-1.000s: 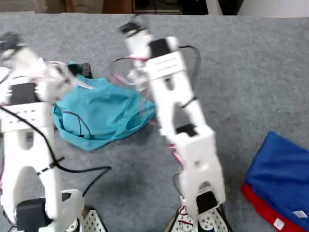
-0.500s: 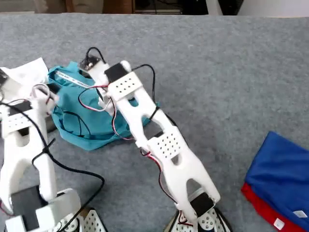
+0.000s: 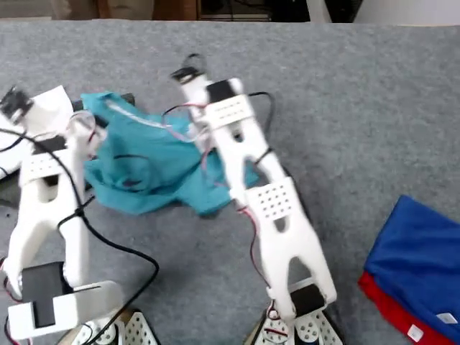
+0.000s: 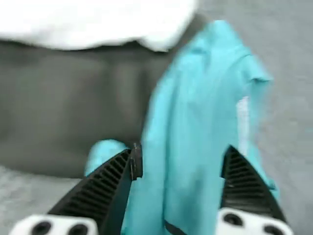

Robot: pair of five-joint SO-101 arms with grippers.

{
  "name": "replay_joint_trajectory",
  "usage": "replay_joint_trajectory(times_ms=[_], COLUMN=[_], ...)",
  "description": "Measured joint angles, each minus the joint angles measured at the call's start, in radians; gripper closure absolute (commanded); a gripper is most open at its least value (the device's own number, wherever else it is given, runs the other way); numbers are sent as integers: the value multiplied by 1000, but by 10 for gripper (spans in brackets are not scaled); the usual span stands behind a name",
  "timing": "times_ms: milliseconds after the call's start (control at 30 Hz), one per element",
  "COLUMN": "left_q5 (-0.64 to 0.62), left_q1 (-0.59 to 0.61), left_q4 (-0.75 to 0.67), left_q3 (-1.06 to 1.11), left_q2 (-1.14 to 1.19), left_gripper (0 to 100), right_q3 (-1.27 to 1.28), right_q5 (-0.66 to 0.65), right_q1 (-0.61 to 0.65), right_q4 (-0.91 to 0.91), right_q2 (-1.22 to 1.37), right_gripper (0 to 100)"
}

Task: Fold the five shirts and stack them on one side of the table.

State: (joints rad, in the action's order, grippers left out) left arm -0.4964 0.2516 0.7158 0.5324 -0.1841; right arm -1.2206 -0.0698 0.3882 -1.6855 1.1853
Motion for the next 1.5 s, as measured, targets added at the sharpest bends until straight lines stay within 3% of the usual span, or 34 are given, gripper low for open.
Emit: replay_joint_trajectory(times_ms=[100,267,467,633,800,933,1033,1133,1333,1500], left_q5=[0,0,-43,-103,-109,-109,-118,-175,-189,-195], left_q1=[-103,-224,-218,-180,-229,-256,-256,-256,-256,-242], left_q4=[-14,-147,-282,-199,-61,-9,38,100,129,226], left_q3=[-54,-49,-12,-107,-221,-284,-315,-339,-348,-364], left_q2=[2,29,201,325,402,451,470,480,482,482], left_gripper=[786,786,782,782,781,788,881,986,981,981], right_q3=[-60,-172,-307,-216,21,130,178,235,265,219], right_q5=[-17,-157,-453,-520,-529,-529,-529,-486,-325,-253], right_q1=[-112,-311,-502,-585,-588,-592,-589,-543,-416,-381], right_q4=[-2,-12,-81,-81,-83,-83,-74,0,210,315], right_q2=[2,2,-5,-123,-342,-497,-534,-511,-310,-103], right_gripper=[994,994,992,913,810,789,789,789,789,794])
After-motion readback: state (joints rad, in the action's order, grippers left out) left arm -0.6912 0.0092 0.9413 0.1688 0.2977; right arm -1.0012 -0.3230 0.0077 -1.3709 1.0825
